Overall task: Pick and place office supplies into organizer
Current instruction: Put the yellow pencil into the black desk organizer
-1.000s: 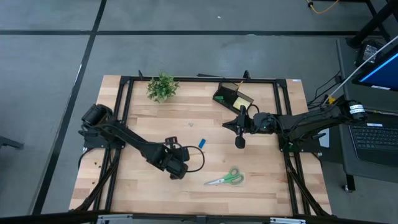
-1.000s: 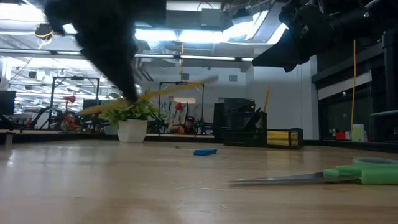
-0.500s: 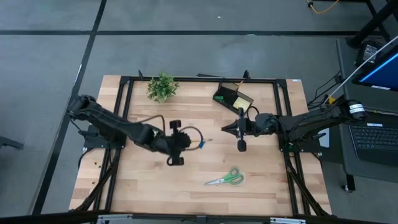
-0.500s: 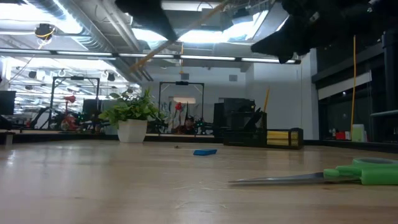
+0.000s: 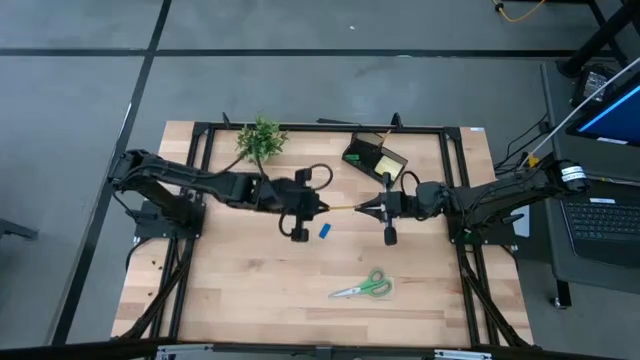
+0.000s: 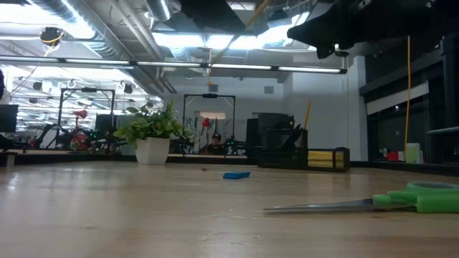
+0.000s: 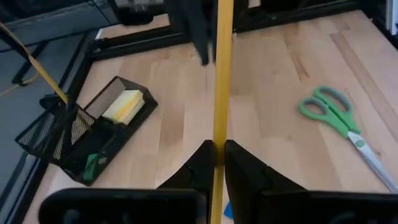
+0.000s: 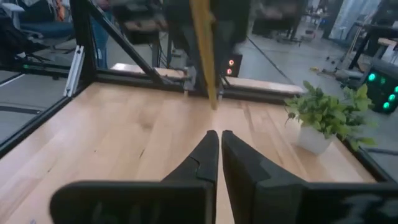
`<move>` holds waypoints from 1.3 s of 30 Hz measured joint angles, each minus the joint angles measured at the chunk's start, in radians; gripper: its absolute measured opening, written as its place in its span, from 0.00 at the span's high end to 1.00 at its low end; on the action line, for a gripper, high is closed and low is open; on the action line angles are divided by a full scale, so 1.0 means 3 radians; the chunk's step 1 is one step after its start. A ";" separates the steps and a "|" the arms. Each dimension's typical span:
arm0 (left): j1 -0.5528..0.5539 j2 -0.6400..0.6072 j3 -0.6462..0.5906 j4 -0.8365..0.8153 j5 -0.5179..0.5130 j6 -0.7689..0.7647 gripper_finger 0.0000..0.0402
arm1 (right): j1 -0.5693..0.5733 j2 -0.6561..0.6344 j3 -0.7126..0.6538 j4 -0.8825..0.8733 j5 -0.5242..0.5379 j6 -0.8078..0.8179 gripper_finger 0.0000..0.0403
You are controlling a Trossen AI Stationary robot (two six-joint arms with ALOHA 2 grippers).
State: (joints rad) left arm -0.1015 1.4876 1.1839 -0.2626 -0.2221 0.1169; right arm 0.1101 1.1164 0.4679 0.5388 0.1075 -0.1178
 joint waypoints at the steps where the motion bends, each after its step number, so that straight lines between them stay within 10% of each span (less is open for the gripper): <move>1: 0.0042 0.0001 0.0000 0.0006 0.0043 0.0004 0.94 | 0.0000 0.0000 0.0000 0.0051 -0.0006 -0.0044 0.94; 16: 0.0289 0.0001 0.0000 0.0394 0.0487 0.0308 0.94 | 0.0000 0.0001 0.0000 0.0638 -0.0021 -0.0249 0.65; 39: 0.0314 0.0003 0.0000 0.0524 0.0578 0.0469 0.94 | -0.0001 0.0494 0.0449 0.0892 -0.0253 -0.0522 0.64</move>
State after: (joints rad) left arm -0.0074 1.4883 1.1839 -0.1055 -0.0486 0.2577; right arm 0.1097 1.2646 0.6027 0.8062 0.0316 -0.2743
